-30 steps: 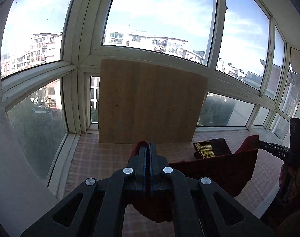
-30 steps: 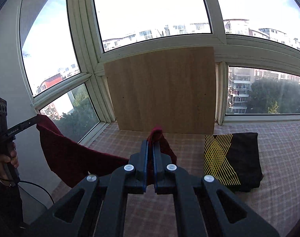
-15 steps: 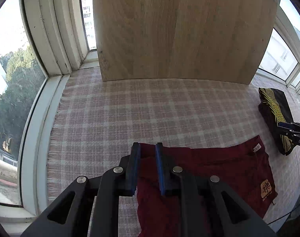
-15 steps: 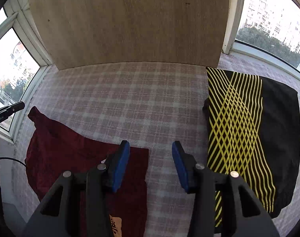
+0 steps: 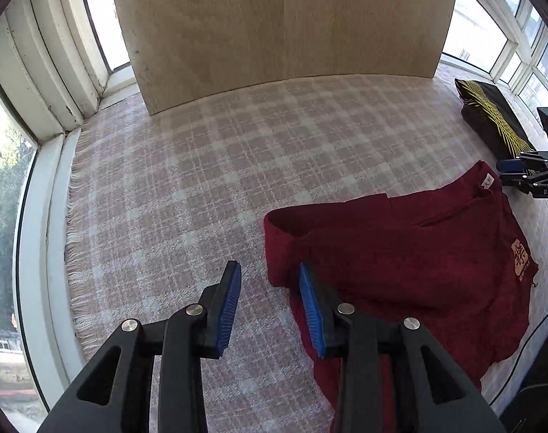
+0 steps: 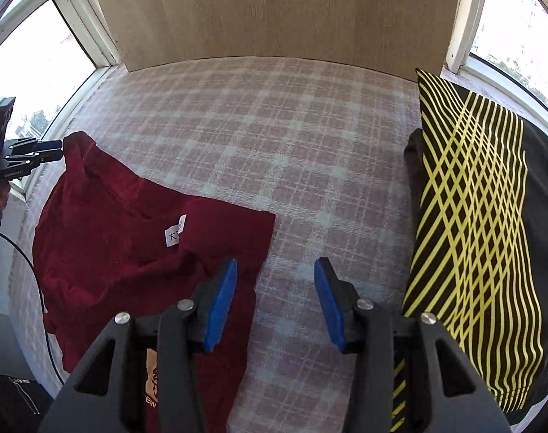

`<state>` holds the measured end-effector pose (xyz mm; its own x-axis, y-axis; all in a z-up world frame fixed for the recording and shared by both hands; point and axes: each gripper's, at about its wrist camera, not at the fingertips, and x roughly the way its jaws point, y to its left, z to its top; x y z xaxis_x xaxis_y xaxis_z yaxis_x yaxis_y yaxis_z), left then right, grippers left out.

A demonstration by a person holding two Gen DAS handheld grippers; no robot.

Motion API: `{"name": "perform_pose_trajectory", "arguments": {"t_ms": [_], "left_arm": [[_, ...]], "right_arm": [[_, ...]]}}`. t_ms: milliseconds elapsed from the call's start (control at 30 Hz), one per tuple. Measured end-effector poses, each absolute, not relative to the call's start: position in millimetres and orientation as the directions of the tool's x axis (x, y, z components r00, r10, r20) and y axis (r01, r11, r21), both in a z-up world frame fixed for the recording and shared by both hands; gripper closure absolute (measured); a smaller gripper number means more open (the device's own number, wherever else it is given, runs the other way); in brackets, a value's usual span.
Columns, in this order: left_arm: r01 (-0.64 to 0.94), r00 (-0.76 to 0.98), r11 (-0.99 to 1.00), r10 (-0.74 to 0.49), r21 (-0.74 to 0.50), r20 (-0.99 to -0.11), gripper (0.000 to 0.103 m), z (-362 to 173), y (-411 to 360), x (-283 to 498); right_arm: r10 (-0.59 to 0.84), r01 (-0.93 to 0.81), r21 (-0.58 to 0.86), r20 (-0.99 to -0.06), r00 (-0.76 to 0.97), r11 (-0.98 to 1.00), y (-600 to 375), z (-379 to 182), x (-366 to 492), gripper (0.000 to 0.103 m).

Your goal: Fold clothes

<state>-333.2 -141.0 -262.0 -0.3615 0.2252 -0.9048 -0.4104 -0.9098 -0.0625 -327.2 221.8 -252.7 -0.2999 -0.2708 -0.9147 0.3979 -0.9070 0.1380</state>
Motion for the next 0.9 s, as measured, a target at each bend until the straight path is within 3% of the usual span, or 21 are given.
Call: {"name": "perform_pose_trajectory", "arguments": {"t_ms": [100,167,333,500,900], "left_arm": [[-0.443,-0.339,-0.892,0.258,-0.088,-0.905,0.073,-266.0,-131.6,-344.6],[-0.466,-0.311,-0.880,0.262,-0.093,-0.913,0.087,-269.1,-124.7,-347.8],[-0.477,-0.323,-0.875,0.265,-0.086,-0.909,0.093,-263.1,-120.4,-342.6],[-0.476,-0.327,-0.876,0.258,-0.077,-0.909,0.093,-252.8,-119.1,-333.5],[-0.470,-0.335,-0.879,0.262,-0.081,-0.905,0.093,-251.6,-123.2,-326.2]], "right_arm": [[-0.274,0.420,0.131,-0.914,-0.301,-0.898,218.2,-254.0,-322.4,0.059],[-0.283,0.424,0.141,-0.913,-0.293,-0.895,219.6,-255.7,-322.6,0.059],[-0.303,0.427,0.166,-0.912,-0.278,-0.889,221.7,-258.4,-326.3,0.059],[-0.334,0.437,0.188,-0.898,-0.286,-0.880,215.1,-252.9,-336.1,0.059],[-0.234,0.504,0.090,-0.945,-0.230,-0.859,176.7,-261.6,-347.9,0.059]]}}
